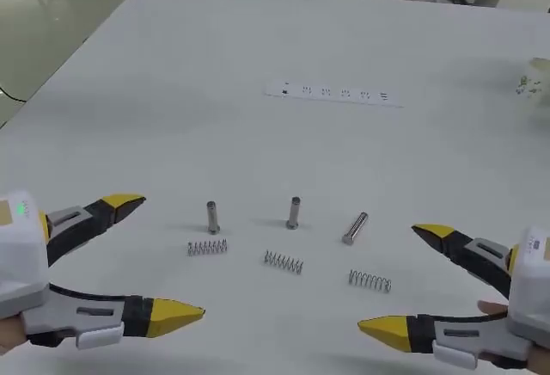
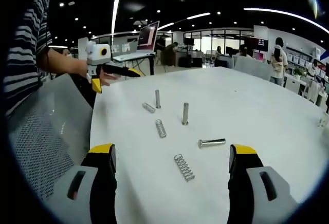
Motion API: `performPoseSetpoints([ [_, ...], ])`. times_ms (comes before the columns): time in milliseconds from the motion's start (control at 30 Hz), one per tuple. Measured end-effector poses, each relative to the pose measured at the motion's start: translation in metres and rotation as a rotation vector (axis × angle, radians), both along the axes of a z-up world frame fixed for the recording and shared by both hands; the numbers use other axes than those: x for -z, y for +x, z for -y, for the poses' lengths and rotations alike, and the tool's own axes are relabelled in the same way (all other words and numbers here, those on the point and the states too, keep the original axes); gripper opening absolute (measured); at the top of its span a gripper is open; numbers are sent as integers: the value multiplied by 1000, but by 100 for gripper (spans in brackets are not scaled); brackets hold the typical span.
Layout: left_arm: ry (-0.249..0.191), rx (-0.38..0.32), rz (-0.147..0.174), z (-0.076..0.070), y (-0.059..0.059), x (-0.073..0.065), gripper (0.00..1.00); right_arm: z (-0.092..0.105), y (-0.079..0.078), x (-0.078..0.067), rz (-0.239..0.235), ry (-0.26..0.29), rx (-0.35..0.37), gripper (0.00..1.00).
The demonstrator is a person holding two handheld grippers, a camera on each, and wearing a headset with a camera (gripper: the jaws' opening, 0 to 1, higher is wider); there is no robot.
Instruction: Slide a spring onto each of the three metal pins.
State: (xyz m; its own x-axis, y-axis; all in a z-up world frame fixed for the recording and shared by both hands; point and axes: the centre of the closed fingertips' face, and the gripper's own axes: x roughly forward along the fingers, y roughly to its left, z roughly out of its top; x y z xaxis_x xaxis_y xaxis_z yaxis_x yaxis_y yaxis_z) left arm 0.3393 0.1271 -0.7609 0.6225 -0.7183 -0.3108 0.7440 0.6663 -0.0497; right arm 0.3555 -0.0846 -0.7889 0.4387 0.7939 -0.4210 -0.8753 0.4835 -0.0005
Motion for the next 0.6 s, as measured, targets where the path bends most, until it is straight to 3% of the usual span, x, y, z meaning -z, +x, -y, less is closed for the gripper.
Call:
performPoseSetpoints([
  [600, -4, -1, -5, -3, 3, 3, 98, -3, 4, 1, -18, -9, -10, 90],
])
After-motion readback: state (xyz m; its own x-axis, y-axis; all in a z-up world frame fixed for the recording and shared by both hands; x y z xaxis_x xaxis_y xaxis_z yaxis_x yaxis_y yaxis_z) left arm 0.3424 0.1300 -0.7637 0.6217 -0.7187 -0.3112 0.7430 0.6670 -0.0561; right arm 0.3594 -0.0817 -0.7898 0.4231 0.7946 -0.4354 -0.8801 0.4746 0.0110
